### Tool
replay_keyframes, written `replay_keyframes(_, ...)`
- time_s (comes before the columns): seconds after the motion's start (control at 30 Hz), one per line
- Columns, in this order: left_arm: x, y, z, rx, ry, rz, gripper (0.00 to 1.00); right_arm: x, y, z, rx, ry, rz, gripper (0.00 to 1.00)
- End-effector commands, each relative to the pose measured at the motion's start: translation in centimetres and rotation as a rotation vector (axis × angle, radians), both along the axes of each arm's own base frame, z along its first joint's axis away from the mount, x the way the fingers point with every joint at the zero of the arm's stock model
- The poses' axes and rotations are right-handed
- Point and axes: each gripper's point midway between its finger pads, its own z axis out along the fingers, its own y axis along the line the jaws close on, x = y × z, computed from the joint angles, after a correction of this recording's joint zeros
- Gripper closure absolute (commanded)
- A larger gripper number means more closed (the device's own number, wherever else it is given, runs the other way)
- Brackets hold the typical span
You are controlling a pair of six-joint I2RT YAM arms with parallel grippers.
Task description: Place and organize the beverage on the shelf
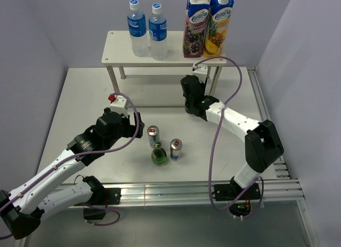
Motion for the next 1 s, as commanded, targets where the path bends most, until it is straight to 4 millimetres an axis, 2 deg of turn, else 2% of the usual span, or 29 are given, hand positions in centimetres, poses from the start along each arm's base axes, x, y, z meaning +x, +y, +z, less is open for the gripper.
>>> replay_keyframes(0.0,0.6,0.0,0.4,0.000,-0.027,0.012,0.03,3.4,-0.1,8.5,0.145,-0.252,-0.062,1.00)
replay_keyframes(0.23,1.2,0.2,-0.2,0.016,-0.008,0.021,0.03,3.6,-0.6,10.7,0.171,-0.294,-0.061,1.00)
replay_keyframes(0.43,1.6,0.5,-0.3,0.014,-0.003,0.031,0.03,2.7,-1.2,11.7,0.188,-0.320,-0.065,1.00)
replay_keyframes(0.77,2.3,0.9,-0.7,0.005,0.016,0.046,0.05,0.4,-2.6,12.3,0.236,-0.377,-0.075,1.00)
replay_keyframes(0.8,2.4,1.0,-0.7,0.004,0.017,0.050,0.05,0.2,-2.8,11.7,0.229,-0.379,-0.082,1.00)
replay_keyframes(0.97,2.5,1.0,-0.8,0.001,0.019,0.051,0.05,1.3,-2.8,10.8,0.199,-0.400,-0.098,1.00)
